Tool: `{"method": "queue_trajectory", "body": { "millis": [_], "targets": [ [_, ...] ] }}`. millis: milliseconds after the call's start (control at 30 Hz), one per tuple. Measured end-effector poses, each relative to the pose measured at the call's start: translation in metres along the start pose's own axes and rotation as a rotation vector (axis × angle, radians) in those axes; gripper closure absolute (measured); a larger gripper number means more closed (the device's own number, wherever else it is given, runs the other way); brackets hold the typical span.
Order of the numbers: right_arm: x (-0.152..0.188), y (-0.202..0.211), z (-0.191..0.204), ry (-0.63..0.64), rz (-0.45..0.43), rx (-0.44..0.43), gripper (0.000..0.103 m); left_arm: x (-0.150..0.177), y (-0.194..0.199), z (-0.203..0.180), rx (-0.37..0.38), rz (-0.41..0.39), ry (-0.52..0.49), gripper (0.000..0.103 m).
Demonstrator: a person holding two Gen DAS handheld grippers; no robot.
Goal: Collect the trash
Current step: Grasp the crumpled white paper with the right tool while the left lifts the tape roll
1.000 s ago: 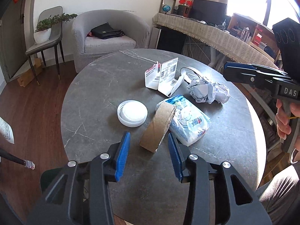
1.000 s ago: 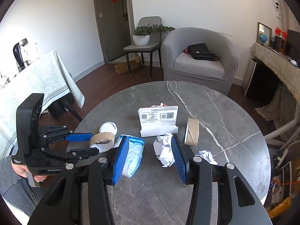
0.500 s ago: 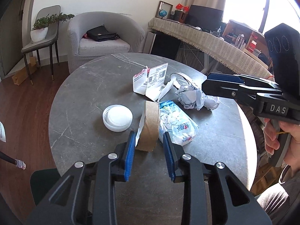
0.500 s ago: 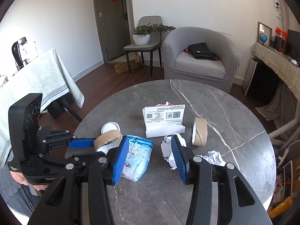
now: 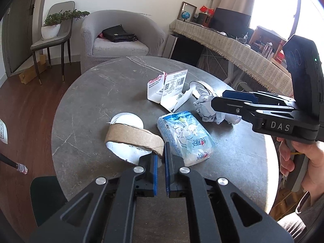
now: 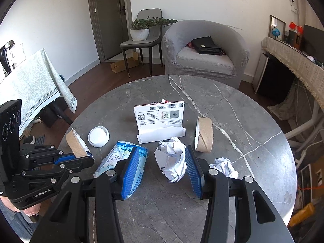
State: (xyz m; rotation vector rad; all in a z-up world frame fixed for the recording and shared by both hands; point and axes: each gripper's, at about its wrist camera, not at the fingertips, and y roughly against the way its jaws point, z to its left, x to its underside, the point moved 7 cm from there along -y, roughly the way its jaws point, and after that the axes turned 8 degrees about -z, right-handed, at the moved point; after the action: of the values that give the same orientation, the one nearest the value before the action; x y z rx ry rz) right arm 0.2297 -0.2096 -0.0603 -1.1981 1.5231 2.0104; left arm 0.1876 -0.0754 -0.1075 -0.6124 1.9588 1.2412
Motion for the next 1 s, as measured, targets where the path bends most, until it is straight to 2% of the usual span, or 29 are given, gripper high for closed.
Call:
{"method": "queue_trajectory", "body": {
  "millis": [100,333,433,633,833,1000],
  "targets": [
    [0.002,-0.003,-0.003,-0.013,0.012,0.002,0.057,-0.003,0.003,0.001,0.005,-0.011,0.023,0.096],
    [0.005,-0.012,-0.007,-0.019,0.037,0.016,0.060,-0.022,0.030,-0.007,0.017,-0.085,0.004,0.096],
    [0.006,-0.016,-0.005,-0.007,0.046,0.029,0.060,-0.029,0.043,-0.005,0.004,-0.112,0.002,0.096],
    [0.006,-0.018,0.000,0.048,0.054,0.084,0.069,-0.039,0.067,0.015,-0.048,-0.148,0.017,0.096],
    [-0.010,0.010,0.006,0.060,-0.017,0.083,0.070,-0.038,0.081,0.043,-0.102,-0.149,0.060,0.096],
    [-0.030,0.027,0.022,0.003,-0.084,0.000,0.070,-0.032,0.089,0.064,-0.155,-0.131,0.072,0.096]
  ]
}}
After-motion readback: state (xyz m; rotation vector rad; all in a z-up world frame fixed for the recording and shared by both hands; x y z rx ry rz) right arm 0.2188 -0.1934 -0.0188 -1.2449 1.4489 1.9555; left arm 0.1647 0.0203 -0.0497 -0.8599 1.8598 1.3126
